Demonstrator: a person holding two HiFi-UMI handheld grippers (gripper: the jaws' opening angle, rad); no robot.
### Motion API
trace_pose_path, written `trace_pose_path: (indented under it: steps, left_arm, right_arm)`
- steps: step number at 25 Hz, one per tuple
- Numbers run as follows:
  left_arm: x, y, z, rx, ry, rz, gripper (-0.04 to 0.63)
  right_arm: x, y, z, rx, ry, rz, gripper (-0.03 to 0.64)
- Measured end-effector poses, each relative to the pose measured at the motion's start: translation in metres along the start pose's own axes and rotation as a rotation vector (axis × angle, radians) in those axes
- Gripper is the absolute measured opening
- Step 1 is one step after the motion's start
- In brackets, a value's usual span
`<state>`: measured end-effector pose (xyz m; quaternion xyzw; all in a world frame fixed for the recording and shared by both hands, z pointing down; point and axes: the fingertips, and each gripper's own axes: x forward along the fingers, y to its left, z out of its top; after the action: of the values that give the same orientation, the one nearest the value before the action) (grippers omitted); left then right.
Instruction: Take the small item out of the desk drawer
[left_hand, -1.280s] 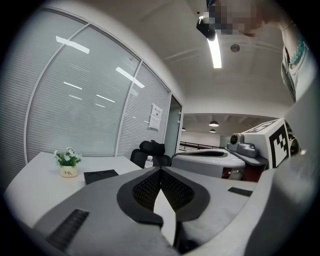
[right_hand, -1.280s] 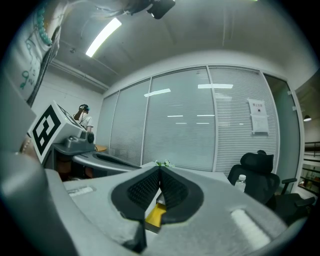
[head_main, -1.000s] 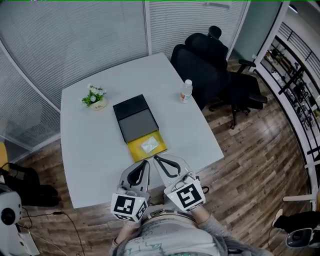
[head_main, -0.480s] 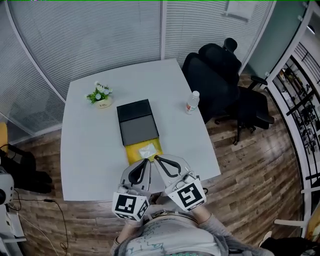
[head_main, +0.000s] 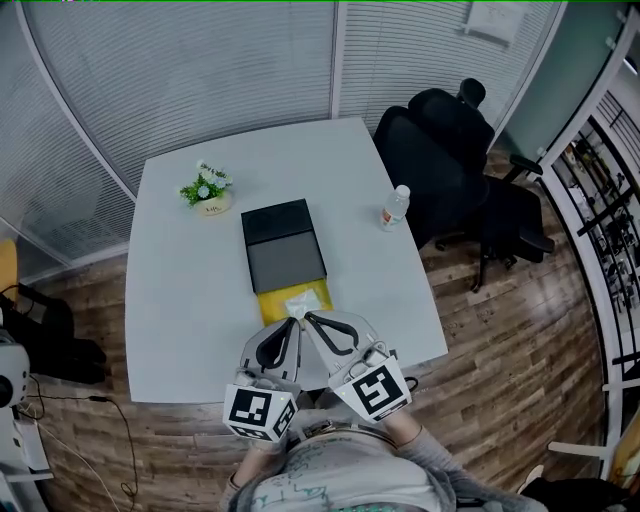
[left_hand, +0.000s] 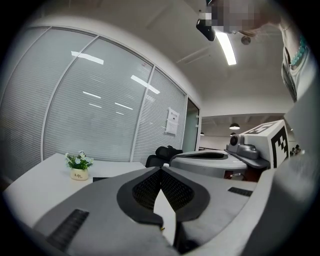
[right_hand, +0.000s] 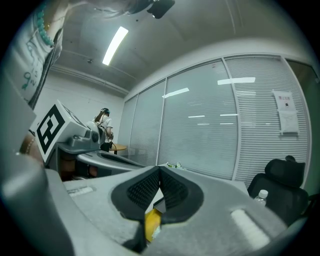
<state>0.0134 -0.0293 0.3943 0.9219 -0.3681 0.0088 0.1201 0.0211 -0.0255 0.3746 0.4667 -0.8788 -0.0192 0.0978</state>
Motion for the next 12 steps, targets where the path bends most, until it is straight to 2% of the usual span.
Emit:
trace_pose_path:
  steps: [12]
  left_arm:
    - [0.004,0.041,0.014,0.01,0.015,-0.09,-0.003]
  right_arm:
    - [0.044,0.005,0.011,0.008,-0.001,-0.076,0.003]
